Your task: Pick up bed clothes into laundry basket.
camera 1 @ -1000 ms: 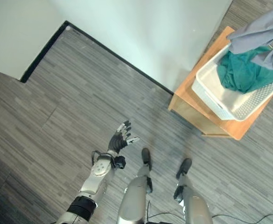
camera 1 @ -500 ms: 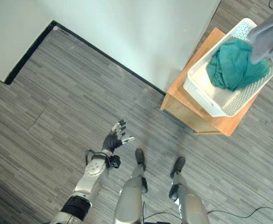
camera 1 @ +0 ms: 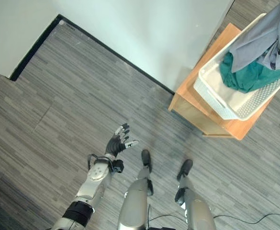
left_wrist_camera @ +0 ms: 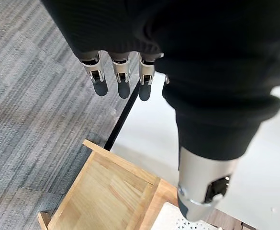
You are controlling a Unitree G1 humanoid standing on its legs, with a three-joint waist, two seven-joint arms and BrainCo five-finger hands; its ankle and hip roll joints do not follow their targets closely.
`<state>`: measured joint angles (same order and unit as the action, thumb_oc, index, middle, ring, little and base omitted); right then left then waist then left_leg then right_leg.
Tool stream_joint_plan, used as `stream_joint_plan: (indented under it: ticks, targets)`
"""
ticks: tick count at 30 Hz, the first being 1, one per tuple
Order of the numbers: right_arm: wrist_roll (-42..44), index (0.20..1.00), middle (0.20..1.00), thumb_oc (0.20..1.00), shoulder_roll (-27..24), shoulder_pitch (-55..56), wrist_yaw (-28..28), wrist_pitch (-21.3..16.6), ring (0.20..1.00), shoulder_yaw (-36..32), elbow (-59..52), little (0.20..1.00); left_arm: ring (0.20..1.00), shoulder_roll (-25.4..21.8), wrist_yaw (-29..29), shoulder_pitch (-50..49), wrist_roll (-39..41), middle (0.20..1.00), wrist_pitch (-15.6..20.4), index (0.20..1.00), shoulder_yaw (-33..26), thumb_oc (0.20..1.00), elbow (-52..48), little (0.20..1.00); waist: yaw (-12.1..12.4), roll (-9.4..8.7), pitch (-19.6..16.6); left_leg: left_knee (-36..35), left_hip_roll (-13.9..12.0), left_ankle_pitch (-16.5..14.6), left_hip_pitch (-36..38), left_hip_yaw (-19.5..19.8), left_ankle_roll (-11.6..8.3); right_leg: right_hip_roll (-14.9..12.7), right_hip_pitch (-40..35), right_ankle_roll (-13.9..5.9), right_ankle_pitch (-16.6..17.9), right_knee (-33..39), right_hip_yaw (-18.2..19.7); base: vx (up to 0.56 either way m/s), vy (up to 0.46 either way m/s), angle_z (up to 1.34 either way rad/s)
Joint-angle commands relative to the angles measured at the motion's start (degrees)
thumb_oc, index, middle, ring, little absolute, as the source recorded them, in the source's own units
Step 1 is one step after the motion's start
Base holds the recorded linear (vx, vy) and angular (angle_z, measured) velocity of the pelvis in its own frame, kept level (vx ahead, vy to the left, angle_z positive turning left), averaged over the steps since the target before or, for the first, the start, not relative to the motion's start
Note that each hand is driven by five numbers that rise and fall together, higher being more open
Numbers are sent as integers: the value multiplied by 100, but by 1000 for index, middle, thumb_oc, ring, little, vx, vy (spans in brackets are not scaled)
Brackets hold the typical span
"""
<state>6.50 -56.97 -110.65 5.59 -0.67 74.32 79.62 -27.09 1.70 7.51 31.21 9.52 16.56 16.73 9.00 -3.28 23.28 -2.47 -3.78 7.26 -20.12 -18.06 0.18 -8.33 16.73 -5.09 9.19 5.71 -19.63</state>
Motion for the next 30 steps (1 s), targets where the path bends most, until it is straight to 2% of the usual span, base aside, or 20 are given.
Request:
stream_joint_plan:
  ticks: [1, 14, 18, 19, 21, 28, 29, 30]
  targets:
    - [-172, 200, 200, 200, -178, -924, 179, 24, 200, 351, 235, 200, 1000, -78, 11, 71, -47, 1000, 326, 1000, 20, 1000, -299, 1000, 72, -106, 291, -253, -287, 408, 48, 88, -883, -180, -137, -544, -40, -71, 312, 0, 0, 0]
    - [-320, 200, 200, 200, -124, -421, 87, 24, 200, 61, 180, 200, 1000, -102, -7, 44, -83, 1000, 301, 1000, 47, 1000, -400, 1000, 127, -59, 437, -253, -292, 451, -122, 120, -902, -173, 25, -550, 13, -71, 318, 0, 0, 0]
    - [-303, 200, 200, 200, -27, 54, -21, 50, 200, -298, 262, 200, 1000, -85, 26, 27, -84, 1000, 285, 1000, -13, 1000, -437, 1000, 126, 0, 484, -253, -284, 454, -139, 122, -893, -175, 42, -540, 16, -71, 323, 0, 0, 0]
    - [-307, 1000, 1000, 1000, 13, 131, -54, 77, 1000, -372, 323, 1000, 1000, -100, 27, 20, -92, 1000, 277, 1000, -23, 1000, -441, 1000, 131, 4, 491, -253, -282, 457, -147, 123, -891, -173, 48, -538, 17, -71, 328, 0, 0, 0]
    - [-379, 1000, 1000, 1000, 76, 212, -252, 127, 1000, -379, 458, 1000, 1000, -140, -7, 11, -97, 1000, 252, 1000, -49, 1000, -464, 1000, 150, 28, 507, -253, -277, 462, -166, 133, -892, -176, 65, -536, 23, -71, 324, 0, 0, 0]
    - [-300, 1000, 1000, 1000, 12, -59, -294, 160, 1000, -273, 590, 1000, 1000, -148, -47, -1, -121, 1000, 218, 1000, -44, 1000, -447, 1000, 136, -9, 501, -253, -280, 447, -151, 106, -893, -174, 75, -549, 29, -71, 344, 13, -1, 0]
    - [-322, 1000, 1000, 1000, -21, -94, -295, 156, 1000, -230, 601, 1000, 1000, -152, -55, 0, -126, 1000, 215, 1000, -34, 1000, -453, 1000, 126, -21, 460, -253, -283, 316, -95, 168, -957, -168, 23, -601, -72, -71, 395, 0, 0, 0]
    - [-314, 1000, 1000, 1000, -85, -170, -296, 151, 1000, -148, 598, 1000, 1000, -147, -73, 21, -131, 1000, 221, 1000, -14, 1000, -467, 1000, 110, -32, 471, -253, -280, 440, -136, 95, -892, -175, 72, -547, 36, -71, 343, 0, 0, 0]
